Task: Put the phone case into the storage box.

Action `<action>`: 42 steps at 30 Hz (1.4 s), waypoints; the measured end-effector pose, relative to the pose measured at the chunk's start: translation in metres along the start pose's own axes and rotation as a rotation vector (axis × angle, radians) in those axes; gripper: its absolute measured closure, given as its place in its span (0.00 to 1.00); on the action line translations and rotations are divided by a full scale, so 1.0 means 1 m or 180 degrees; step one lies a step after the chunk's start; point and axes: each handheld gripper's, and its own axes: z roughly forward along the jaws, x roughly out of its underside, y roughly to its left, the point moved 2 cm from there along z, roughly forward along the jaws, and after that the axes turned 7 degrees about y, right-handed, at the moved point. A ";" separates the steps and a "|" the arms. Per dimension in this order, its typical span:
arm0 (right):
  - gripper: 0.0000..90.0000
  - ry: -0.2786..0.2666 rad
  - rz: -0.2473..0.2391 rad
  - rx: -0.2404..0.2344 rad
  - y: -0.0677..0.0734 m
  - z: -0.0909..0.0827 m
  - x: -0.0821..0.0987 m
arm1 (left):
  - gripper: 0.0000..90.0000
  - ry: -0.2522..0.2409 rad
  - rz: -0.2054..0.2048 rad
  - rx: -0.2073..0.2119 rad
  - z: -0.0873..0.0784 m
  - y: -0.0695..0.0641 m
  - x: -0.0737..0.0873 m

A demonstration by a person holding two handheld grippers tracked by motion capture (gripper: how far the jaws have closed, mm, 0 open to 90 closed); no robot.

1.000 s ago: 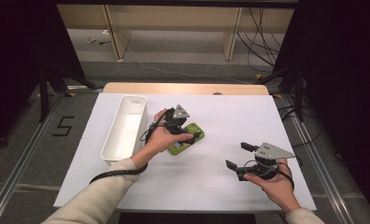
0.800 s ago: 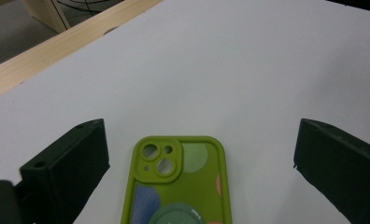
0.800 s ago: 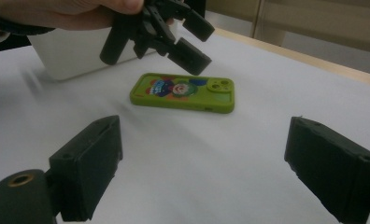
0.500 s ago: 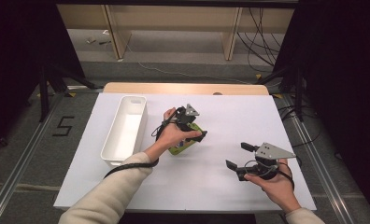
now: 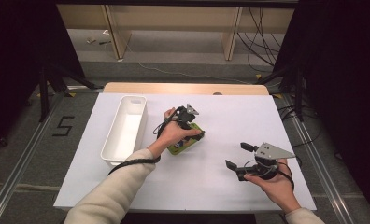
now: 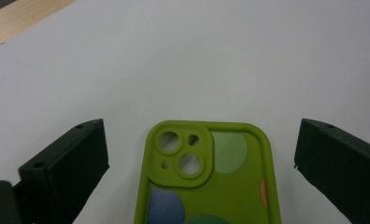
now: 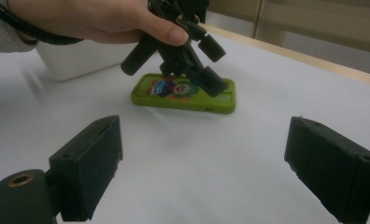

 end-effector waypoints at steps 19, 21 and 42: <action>0.14 0.0006 0.0006 -0.0007 0.000 0.000 0.000 | 0.04 0.0179 0.0015 0.0019 0.016 -0.002 -0.001; 0.14 0.0005 0.0007 -0.0006 0.000 0.000 0.000 | 0.05 0.0192 0.0018 0.0024 0.017 -0.003 -0.001; 0.14 0.0015 0.0007 -0.0002 0.000 0.000 0.001 | 0.10 0.0272 0.0012 0.0035 0.024 -0.002 0.001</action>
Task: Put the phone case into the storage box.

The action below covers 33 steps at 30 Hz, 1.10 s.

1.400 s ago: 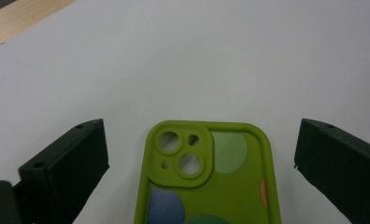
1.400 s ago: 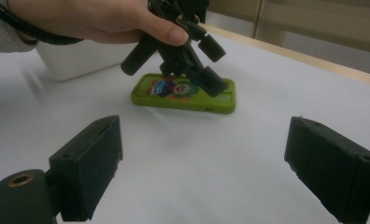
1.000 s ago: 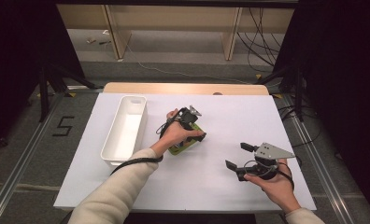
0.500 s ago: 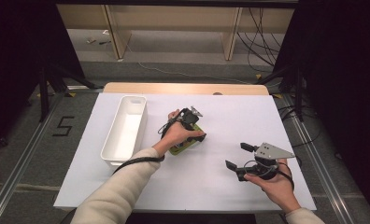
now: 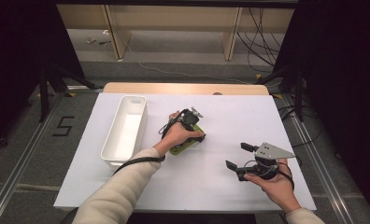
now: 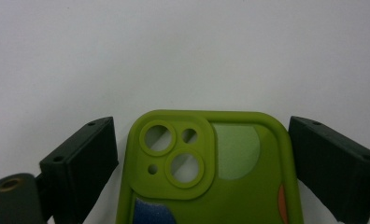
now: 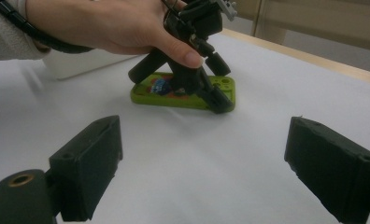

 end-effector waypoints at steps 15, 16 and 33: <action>0.14 0.0015 -0.0002 0.0004 0.001 0.000 0.000 | 0.17 0.0028 -0.0029 0.0097 -0.001 0.002 0.001; 0.14 0.0016 -0.0003 0.0007 0.001 0.000 0.000 | 0.17 0.0035 -0.0030 0.0096 -0.001 0.002 0.001; 0.14 0.0007 0.0002 -0.0004 0.000 0.000 0.000 | 0.18 0.0091 -0.0099 0.0055 -0.001 -0.001 -0.002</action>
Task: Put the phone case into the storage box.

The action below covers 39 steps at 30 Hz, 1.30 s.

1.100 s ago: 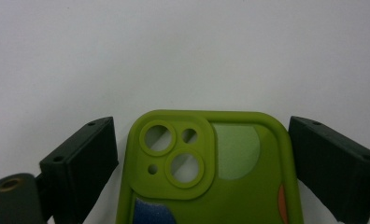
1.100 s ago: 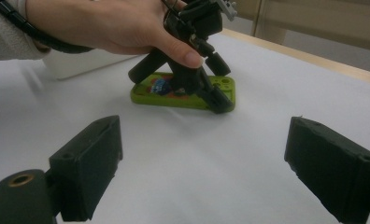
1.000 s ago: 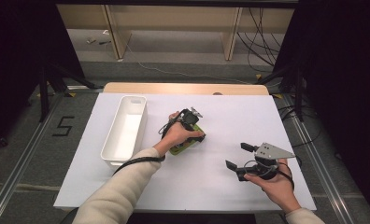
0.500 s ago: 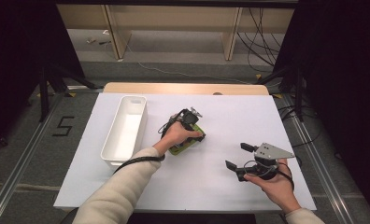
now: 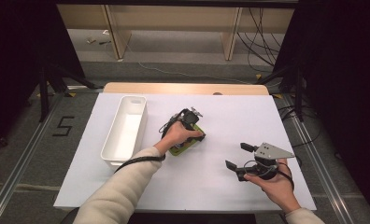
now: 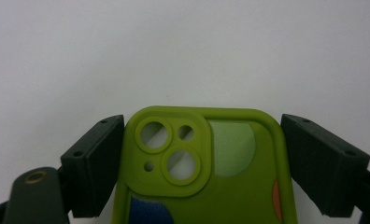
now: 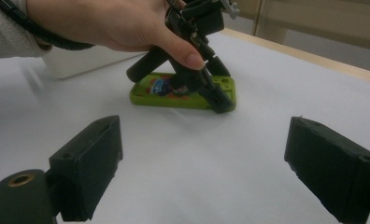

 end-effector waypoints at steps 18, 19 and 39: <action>0.14 -0.0014 0.0006 -0.0005 0.000 0.000 0.000 | 0.19 -0.0298 -0.0165 -0.0087 -0.014 -0.005 -0.006; 0.14 -0.0013 0.0008 -0.0005 0.000 -0.001 0.000 | 0.19 -0.0332 -0.0178 -0.0089 -0.016 -0.005 -0.007; 0.14 -0.0026 0.0012 -0.0003 0.000 -0.001 0.000 | 0.19 -0.0762 -0.0372 -0.0208 -0.045 -0.003 -0.013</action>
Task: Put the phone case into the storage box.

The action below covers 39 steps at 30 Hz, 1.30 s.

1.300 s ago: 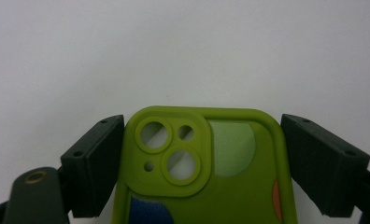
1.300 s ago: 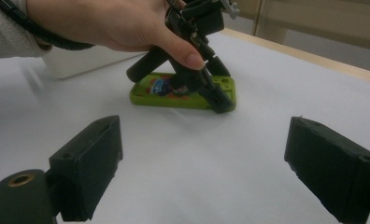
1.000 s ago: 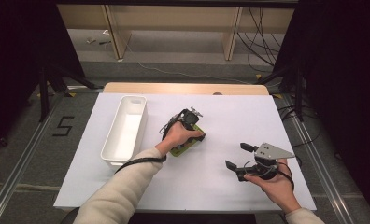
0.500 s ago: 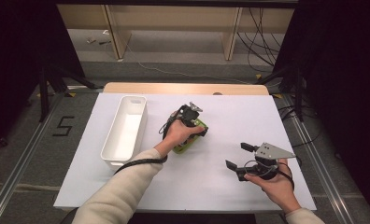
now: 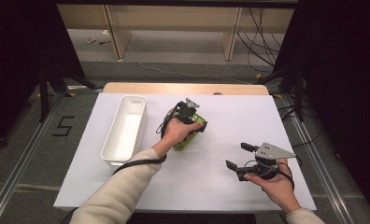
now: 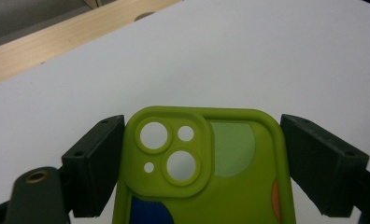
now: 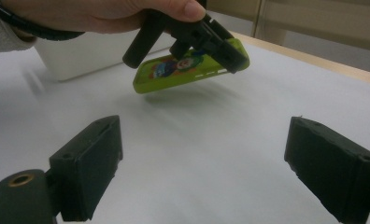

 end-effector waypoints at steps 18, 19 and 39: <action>0.14 -0.0010 -0.0003 0.0012 0.000 0.000 0.000 | 0.19 -0.0257 -0.0055 -0.0077 -0.018 -0.001 -0.005; 0.14 -0.0010 -0.0003 0.0012 0.000 0.000 0.000 | 0.19 -0.0257 -0.0055 -0.0077 -0.018 -0.001 -0.005; 0.14 -0.0006 -0.0002 0.0012 0.000 -0.001 0.000 | 0.19 -0.0410 -0.0012 -0.0137 -0.037 -0.004 -0.013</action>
